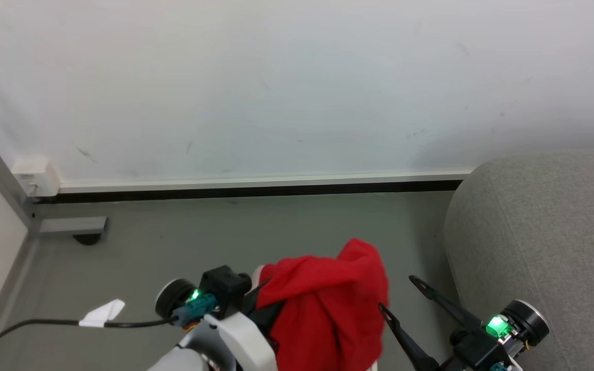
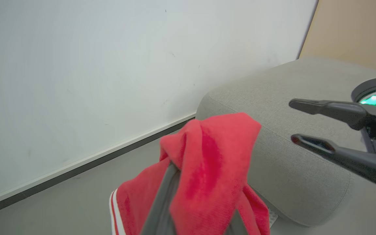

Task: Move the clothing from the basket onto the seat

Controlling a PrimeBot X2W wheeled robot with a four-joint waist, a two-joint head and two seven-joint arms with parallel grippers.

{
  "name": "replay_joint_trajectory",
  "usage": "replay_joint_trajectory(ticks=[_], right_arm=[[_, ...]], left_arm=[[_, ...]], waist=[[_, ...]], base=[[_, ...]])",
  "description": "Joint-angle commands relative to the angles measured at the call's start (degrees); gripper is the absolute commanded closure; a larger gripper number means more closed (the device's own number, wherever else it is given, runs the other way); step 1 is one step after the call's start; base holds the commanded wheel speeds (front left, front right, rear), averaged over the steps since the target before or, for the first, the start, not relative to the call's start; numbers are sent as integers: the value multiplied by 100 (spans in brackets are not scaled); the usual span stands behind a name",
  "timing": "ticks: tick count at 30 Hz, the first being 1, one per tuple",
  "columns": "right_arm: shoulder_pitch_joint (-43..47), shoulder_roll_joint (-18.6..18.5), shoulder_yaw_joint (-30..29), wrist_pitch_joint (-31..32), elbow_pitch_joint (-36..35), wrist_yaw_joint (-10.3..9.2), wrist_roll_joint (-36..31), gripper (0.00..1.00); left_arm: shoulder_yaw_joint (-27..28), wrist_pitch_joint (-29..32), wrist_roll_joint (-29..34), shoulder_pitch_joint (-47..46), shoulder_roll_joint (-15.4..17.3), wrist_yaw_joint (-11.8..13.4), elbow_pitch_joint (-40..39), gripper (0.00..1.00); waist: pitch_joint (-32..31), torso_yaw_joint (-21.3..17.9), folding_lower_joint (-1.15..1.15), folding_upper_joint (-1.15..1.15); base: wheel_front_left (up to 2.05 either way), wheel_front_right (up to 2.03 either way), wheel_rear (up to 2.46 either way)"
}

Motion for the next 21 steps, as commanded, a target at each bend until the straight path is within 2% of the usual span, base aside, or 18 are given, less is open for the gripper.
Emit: replay_joint_trajectory(ticks=[1, 10, 16, 21], right_arm=[[-139, -82, 104, 5, 131, -13, 96, 0], [-377, 155, 429, 5, 633, -13, 608, 0], [-501, 218, 469, 5, 710, -13, 698, 0], [-596, 205, 457, 5, 661, -13, 712, 0]], left_arm=[[-7, 34, 88, -124, 9, 9, -132, 100], [-72, 281, 167, -422, 10, 5, -920, 100], [-110, 426, 185, -492, 47, 35, -1207, 100], [-146, 481, -37, -419, 7, -57, -1294, 100]], waist=[[-13, 51, 1, 0], [-17, 141, 1, 0], [-4, 108, 1, 0], [24, 53, 1, 0]], base=[[0, 0, 0], [0, 0, 0], [0, 0, 0], [0, 0, 0]])
